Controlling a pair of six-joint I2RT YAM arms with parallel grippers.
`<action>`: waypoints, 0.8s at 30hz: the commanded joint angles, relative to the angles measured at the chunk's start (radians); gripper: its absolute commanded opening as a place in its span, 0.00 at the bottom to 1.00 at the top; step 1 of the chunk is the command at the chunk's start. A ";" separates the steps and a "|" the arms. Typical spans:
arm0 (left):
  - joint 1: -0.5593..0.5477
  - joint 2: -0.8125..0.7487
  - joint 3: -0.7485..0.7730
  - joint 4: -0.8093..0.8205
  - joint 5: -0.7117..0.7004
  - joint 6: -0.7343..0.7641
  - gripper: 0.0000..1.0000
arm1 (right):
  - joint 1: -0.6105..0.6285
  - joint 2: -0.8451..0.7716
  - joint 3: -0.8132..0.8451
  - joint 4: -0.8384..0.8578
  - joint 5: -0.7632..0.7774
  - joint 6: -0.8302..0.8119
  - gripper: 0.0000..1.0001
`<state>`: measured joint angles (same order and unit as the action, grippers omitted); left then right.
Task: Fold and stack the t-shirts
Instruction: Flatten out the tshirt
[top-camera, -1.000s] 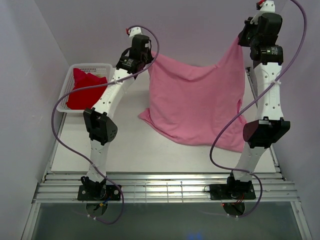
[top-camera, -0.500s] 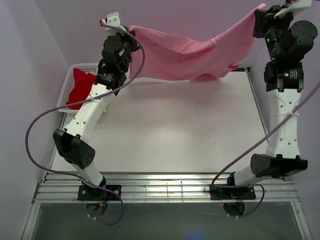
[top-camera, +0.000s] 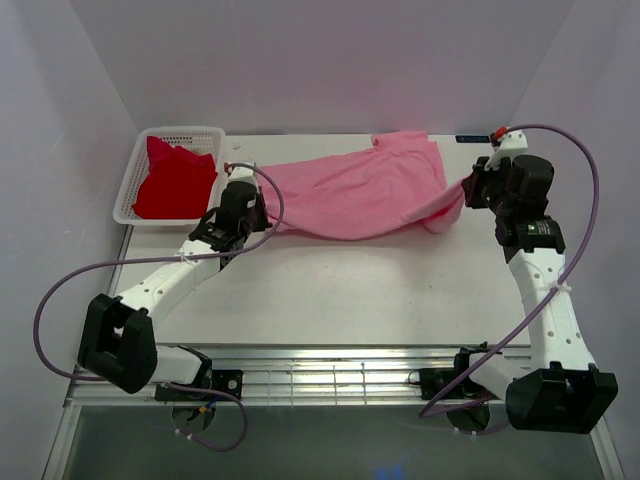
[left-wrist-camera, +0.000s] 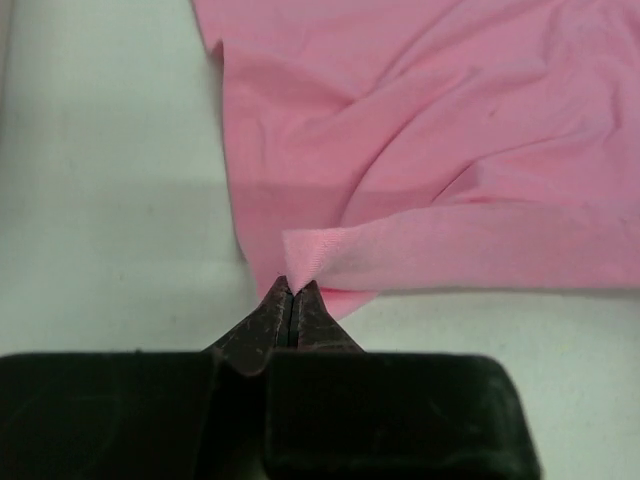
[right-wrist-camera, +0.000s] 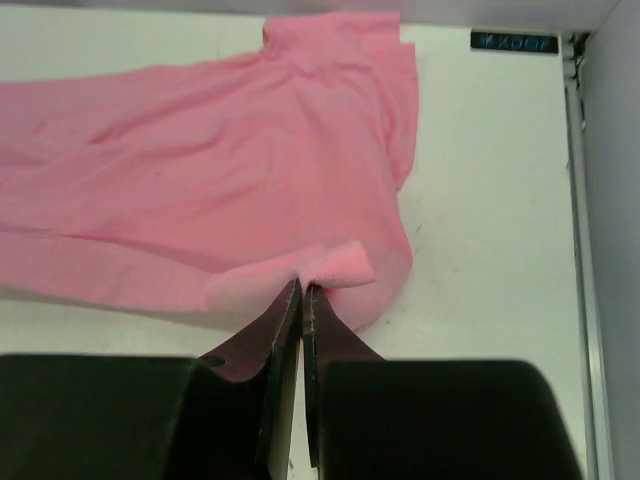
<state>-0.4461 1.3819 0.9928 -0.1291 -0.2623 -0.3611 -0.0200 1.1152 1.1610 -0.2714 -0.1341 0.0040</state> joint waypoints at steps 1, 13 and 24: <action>-0.013 -0.144 -0.086 -0.082 0.026 -0.094 0.00 | 0.000 -0.126 -0.052 -0.060 0.007 -0.030 0.08; -0.052 -0.145 -0.109 -0.440 0.107 -0.222 0.33 | 0.009 -0.210 -0.113 -0.497 0.037 0.086 0.08; -0.120 -0.238 -0.069 -0.431 -0.112 -0.282 0.55 | 0.011 -0.312 -0.250 -0.568 0.007 0.145 0.61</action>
<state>-0.5663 1.1625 0.8677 -0.6067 -0.2672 -0.6353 -0.0128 0.7898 0.9199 -0.8581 -0.1188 0.1249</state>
